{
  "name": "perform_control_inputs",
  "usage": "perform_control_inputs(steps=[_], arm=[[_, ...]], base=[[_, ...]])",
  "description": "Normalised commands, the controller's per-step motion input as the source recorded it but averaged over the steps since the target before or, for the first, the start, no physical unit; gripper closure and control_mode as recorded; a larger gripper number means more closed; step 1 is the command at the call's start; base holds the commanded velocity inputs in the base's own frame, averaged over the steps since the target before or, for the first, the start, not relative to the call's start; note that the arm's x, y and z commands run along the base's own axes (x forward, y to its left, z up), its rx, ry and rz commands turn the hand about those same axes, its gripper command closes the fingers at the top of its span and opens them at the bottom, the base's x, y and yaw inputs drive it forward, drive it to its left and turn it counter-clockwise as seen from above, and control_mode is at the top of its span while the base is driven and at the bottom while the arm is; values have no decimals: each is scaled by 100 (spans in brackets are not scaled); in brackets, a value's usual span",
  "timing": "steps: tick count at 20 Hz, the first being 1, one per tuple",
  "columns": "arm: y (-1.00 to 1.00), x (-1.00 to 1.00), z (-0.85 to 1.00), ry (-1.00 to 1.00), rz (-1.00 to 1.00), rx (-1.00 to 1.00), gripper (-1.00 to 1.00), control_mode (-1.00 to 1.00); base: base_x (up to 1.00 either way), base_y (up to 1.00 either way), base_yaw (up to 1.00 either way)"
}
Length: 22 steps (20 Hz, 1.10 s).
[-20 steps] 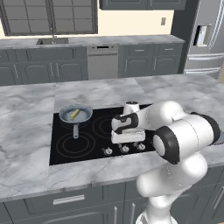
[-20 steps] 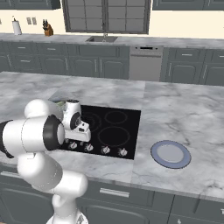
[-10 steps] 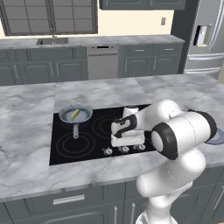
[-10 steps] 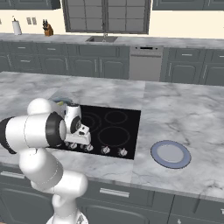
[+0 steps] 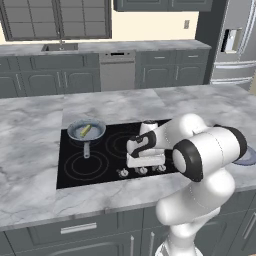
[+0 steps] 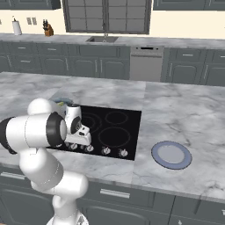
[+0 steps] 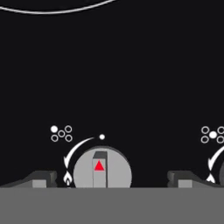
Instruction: Pick up the butter stick and place it in the pan. Then turn on the burner for the pan.
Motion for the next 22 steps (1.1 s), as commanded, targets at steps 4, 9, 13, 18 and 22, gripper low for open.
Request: perform_control_inputs(steps=[4, 9, 13, 18, 22], arm=[[2, 0, -6, 0, 0, -1, 100, -100], [0, 0, 0, 0, 0, 0, 100, -100], [0, 0, 0, 0, 0, 0, 100, -100], [0, 0, -4, 0, 4, 0, 100, -100], [0, 0, -10, 0, 18, 0, 100, -100]], base=[[0, 0, 0], [0, 0, 0], [0, 0, 0], [0, 0, 0], [0, 0, 0]])
